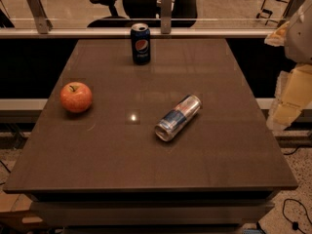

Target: Pick redbull can

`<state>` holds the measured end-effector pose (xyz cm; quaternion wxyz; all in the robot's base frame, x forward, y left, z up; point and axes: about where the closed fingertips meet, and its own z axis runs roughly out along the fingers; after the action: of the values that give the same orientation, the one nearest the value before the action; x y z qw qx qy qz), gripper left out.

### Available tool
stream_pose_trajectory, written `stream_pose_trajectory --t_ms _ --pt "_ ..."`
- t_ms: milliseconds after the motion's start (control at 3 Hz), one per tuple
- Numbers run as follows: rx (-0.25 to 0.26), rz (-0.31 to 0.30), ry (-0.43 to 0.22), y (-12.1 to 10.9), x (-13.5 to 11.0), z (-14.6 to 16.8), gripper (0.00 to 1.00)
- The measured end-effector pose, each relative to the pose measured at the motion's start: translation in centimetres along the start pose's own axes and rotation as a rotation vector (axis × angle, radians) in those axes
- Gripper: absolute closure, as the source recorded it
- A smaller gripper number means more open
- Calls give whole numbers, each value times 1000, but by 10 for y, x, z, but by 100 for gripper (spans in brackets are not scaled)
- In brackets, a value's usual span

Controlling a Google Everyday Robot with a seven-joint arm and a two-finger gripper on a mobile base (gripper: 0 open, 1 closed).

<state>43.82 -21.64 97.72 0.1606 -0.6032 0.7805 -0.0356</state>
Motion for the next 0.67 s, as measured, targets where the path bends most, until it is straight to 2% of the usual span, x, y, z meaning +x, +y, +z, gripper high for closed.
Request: stream_pose_trajectory --t_ms 333,667 --pt "8 -2 -5 -2 0 -3 0" --pt "49 -13 -22 -13 1 -17 0"
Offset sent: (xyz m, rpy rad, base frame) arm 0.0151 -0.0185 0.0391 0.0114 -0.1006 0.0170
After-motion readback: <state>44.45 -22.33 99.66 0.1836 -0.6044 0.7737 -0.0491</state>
